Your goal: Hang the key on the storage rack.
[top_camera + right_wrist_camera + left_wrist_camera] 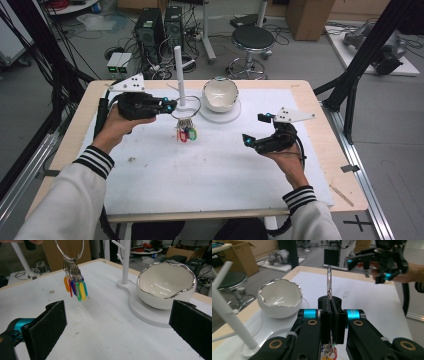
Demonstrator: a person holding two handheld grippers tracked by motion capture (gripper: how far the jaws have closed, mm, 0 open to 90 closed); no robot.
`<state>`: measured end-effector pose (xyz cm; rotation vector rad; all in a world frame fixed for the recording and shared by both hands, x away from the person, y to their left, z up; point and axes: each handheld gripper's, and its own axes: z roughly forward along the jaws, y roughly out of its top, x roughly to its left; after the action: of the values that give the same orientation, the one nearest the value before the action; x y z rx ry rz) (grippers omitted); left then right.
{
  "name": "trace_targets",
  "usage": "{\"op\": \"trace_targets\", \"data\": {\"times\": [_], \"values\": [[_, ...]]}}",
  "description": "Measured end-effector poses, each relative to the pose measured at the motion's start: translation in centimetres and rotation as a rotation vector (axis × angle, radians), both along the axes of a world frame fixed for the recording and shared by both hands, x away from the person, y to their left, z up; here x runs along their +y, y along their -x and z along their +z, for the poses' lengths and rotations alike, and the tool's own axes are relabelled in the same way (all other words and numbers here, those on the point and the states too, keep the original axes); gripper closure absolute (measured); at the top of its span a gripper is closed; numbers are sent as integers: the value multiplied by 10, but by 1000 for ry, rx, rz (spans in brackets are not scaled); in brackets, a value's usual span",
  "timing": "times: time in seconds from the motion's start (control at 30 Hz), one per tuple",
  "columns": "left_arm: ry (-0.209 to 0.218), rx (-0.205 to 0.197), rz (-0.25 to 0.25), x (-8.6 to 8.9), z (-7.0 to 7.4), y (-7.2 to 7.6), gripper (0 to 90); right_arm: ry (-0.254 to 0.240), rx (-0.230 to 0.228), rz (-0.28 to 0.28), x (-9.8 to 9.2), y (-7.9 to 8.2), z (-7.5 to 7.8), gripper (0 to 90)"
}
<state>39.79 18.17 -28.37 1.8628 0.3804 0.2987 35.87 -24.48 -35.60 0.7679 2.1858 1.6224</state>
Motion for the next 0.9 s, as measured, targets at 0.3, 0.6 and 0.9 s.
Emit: {"op": "trace_targets", "data": {"times": [0.3,0.6,0.9], "values": [[21,11,91,10,-4,-18,872,-54,-35,-71,-19,20,-30,9],[37,33,163,15,-17,-39,871,-74,-60,-98,-27,26,-50,9],[41,60,228,17,-30,-56,871,-100,-54,-115,-27,29,-68,9]]}}
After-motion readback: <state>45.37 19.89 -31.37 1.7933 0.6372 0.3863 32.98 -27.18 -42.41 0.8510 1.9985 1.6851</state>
